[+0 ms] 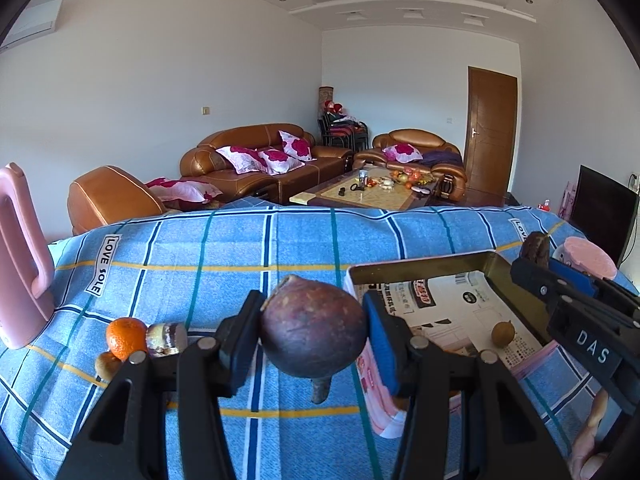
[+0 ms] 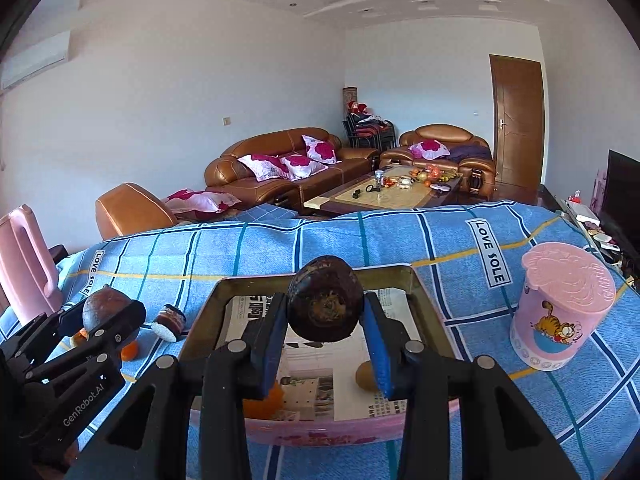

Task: Organize fruits
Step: 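Carry both fruits into the pink tin box and open both tools to release them, then lift both open tools away from the tin box, then move both tools toward the remaining oranges on the tablecloth, then grasp the dark round fruit with the right tool while the left tool grasps the small brown fruit, then carry both held fruits up and over the pink tin box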

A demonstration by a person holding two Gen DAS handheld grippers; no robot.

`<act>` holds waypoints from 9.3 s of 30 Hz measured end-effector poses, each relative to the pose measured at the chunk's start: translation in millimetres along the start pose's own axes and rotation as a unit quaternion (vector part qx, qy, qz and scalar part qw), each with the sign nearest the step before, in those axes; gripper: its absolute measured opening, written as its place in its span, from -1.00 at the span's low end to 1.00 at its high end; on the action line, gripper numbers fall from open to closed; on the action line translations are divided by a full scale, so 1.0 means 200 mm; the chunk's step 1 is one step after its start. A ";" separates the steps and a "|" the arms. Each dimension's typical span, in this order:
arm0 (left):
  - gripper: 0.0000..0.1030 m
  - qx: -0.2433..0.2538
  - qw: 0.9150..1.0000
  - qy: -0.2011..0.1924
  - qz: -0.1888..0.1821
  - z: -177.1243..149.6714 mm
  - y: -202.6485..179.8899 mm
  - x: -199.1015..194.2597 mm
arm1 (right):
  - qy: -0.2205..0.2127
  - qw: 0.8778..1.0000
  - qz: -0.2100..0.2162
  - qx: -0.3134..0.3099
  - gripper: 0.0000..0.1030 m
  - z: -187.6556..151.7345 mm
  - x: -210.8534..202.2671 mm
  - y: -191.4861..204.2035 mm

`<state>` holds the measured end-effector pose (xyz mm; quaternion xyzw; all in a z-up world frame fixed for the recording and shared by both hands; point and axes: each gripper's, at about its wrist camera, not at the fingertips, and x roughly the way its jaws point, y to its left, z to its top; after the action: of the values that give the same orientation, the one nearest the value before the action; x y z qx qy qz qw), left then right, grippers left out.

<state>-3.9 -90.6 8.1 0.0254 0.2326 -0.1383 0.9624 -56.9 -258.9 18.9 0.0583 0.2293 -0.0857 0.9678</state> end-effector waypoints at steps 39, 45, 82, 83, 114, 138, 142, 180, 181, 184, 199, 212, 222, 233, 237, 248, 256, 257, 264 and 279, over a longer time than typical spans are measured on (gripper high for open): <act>0.02 0.022 0.995 0.088 -0.038 0.03 -0.34 0.29 | 0.091 0.996 -0.001 0.018 -0.22 -0.03 0.25 -0.20; 0.02 0.018 0.995 0.095 -0.038 0.03 -0.32 0.30 | 0.101 0.994 0.016 0.024 -0.22 -0.04 0.26 -0.20; 1.00 0.027 0.996 -0.047 0.074 0.04 -0.17 0.01 | -0.091 0.993 -0.069 0.035 0.56 0.02 -0.03 -0.28; 1.00 0.025 0.996 -0.046 0.072 0.04 -0.16 0.00 | -0.091 0.993 -0.072 0.036 0.56 0.02 -0.03 -0.28; 1.00 -0.001 0.998 -0.021 0.067 -0.06 0.12 -0.12 | -0.063 0.995 -0.054 0.047 0.56 -0.10 -0.17 -0.06; 1.00 -0.033 0.995 0.007 0.098 -0.08 0.55 -0.11 | -0.020 0.999 0.017 0.026 0.56 -0.15 -0.09 0.45; 1.00 -0.041 0.993 0.017 0.106 -0.08 0.62 -0.09 | -0.015 0.999 0.026 0.023 0.56 -0.15 -0.07 0.51; 0.92 -0.112 0.972 0.091 0.183 -0.08 1.28 0.00 | 0.184 0.965 0.158 -0.100 -0.15 -0.28 0.29 1.30; 0.92 -0.110 0.973 0.090 0.181 -0.08 1.28 0.00 | 0.188 0.965 0.156 -0.099 -0.15 -0.28 0.30 1.30; 0.92 -0.104 0.974 0.091 0.182 -0.08 1.26 -0.01 | 0.198 0.963 0.156 -0.094 -0.15 -0.28 0.32 1.29; 0.87 -0.032 0.988 0.132 0.080 -0.11 1.13 0.07 | 0.158 0.971 0.160 -0.076 -0.23 -0.26 0.19 1.17; 0.20 0.015 0.978 0.207 0.023 -0.18 0.96 0.23 | 0.101 0.987 0.118 -0.046 -0.23 -0.21 0.09 0.86; -0.47 0.008 0.978 0.208 -0.014 -0.17 0.96 0.21 | 0.108 0.985 0.126 -0.036 -0.23 -0.22 0.10 0.85; -0.47 -0.064 0.993 0.095 0.031 -0.12 1.09 0.00 | 0.056 0.991 0.122 -0.020 -0.23 -0.18 0.03 0.80; -0.47 -0.073 0.995 0.043 0.058 -0.10 1.07 -0.07 | 0.009 0.995 0.094 -0.035 -0.23 -0.15 -0.03 0.78; -0.47 -0.023 0.995 0.004 0.100 -0.09 0.88 -0.15 | -0.010 0.995 0.073 -0.061 -0.23 -0.16 -0.04 0.80; -0.47 -0.016 0.994 0.001 0.104 -0.10 0.80 -0.17 | -0.015 0.995 0.069 -0.064 -0.23 -0.17 -0.05 0.78; -0.47 -0.015 0.994 0.001 0.105 -0.10 0.78 -0.17 | -0.014 0.995 0.069 -0.065 -0.23 -0.17 -0.05 0.78; -0.47 -0.015 0.995 0.006 0.102 -0.10 0.72 -0.17 | -0.015 0.995 0.067 -0.068 -0.23 -0.18 -0.08 0.75; -0.47 0.004 0.996 0.007 0.090 -0.10 0.49 -0.17 | -0.019 0.996 0.054 -0.071 -0.23 -0.18 -0.12 0.59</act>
<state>-14.0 13.8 3.9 0.0512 0.2353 -0.0517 0.9692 -70.1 -135.7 6.6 0.0004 0.2133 -0.0177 0.9768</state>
